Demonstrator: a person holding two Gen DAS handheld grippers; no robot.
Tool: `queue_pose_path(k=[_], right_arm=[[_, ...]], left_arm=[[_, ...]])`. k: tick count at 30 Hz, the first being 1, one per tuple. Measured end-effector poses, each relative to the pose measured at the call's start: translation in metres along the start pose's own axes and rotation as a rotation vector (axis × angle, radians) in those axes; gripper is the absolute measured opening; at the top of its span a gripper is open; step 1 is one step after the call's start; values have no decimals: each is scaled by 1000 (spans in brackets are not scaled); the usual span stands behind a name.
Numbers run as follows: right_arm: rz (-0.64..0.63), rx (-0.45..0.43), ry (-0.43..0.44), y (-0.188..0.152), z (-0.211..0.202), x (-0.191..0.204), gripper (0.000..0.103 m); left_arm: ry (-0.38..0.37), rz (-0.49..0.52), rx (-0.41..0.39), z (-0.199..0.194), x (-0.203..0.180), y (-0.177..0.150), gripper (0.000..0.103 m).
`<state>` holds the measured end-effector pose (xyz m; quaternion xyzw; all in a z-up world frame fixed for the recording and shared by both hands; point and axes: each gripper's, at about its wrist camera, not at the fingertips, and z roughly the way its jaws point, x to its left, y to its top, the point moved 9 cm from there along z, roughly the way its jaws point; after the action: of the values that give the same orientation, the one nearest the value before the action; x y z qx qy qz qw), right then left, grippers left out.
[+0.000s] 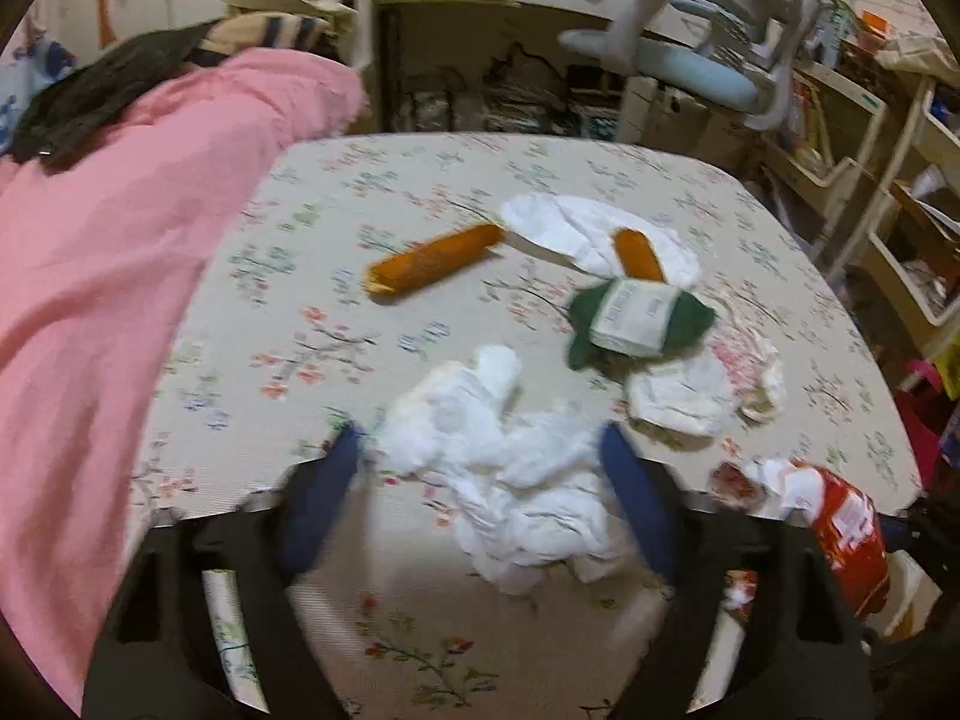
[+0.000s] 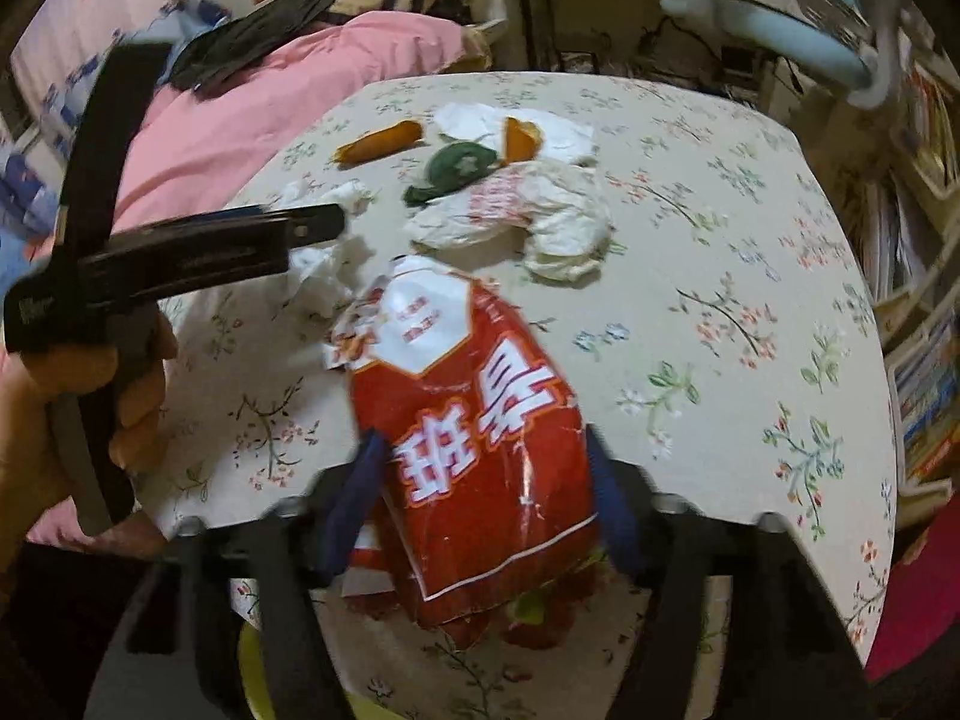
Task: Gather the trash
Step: 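Grasp the crumpled white tissue with the left tool while the right tool lifts the wrapper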
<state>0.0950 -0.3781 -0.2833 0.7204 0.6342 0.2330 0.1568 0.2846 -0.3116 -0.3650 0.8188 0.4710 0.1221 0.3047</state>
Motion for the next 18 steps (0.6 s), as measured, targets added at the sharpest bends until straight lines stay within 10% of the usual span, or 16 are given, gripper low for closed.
queue_pose_path(k=[4,18], right_arm=[[-1,-11,34,3,-1,7,24],[57,-103,83,7,-31,11,20]], left_arm=[[-32,3,22,2,-1,-5,15],[-94,-87,-119,-73,3,0,11]])
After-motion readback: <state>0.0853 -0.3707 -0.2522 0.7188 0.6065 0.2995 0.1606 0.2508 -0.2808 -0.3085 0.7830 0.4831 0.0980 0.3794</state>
